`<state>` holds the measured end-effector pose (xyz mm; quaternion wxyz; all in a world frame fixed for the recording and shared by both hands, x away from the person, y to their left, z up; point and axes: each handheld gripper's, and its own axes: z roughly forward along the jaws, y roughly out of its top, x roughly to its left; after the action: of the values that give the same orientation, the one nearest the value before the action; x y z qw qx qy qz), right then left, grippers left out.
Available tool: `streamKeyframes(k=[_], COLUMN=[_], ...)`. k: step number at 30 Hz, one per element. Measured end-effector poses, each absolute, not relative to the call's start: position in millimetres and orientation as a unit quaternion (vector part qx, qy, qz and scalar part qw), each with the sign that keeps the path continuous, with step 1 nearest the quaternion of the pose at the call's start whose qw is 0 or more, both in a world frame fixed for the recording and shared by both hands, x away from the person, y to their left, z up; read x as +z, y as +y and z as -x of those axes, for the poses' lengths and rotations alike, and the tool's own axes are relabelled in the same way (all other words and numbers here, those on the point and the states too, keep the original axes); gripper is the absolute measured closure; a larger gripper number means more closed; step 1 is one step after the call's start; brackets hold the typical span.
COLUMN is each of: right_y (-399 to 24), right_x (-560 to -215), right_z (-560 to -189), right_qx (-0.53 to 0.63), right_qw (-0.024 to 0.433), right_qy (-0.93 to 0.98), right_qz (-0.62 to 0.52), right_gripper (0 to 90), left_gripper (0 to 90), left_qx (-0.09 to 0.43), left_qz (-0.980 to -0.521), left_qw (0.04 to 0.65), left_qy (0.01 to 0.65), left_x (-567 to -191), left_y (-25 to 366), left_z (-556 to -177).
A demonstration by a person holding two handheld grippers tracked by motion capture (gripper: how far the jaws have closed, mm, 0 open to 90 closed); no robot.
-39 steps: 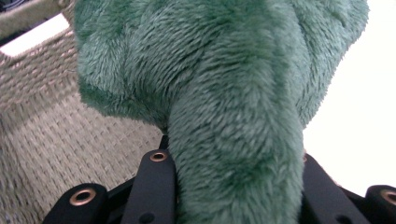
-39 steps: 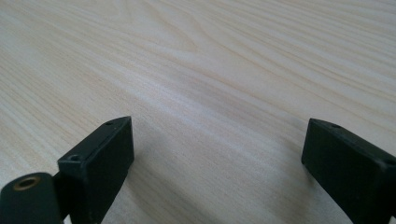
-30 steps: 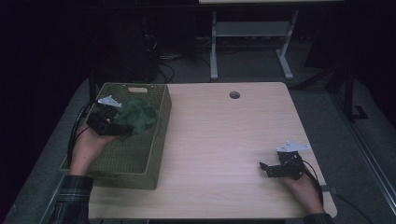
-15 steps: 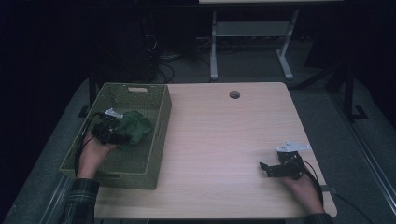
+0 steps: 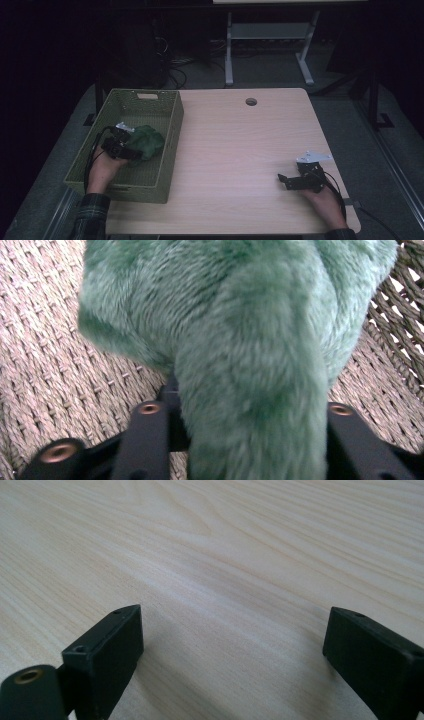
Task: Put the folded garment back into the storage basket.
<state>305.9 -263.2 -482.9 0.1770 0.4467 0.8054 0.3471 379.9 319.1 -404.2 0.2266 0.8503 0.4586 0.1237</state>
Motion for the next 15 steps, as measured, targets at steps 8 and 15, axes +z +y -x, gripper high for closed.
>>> streamKeyframes(k=[8,15], right_y=[-263.2,-263.2], right_x=[-482.9,-482.9], right_z=[-305.9,-305.9], right_qx=[0.347,0.347], right_qw=[0.177,0.177], right_qy=[0.805,0.805], right_qz=[-0.447,-0.447], right_gripper=[8.9,8.9], left_gripper=[26.8,15.6], left_qx=[0.142,0.141], left_qz=[-0.842,-0.842], left_qw=[0.23,0.239], left_qy=[0.466,0.462], left_x=[-405.4,-396.7], left_y=[320.4,319.9], left_z=[-381.3,-376.3])
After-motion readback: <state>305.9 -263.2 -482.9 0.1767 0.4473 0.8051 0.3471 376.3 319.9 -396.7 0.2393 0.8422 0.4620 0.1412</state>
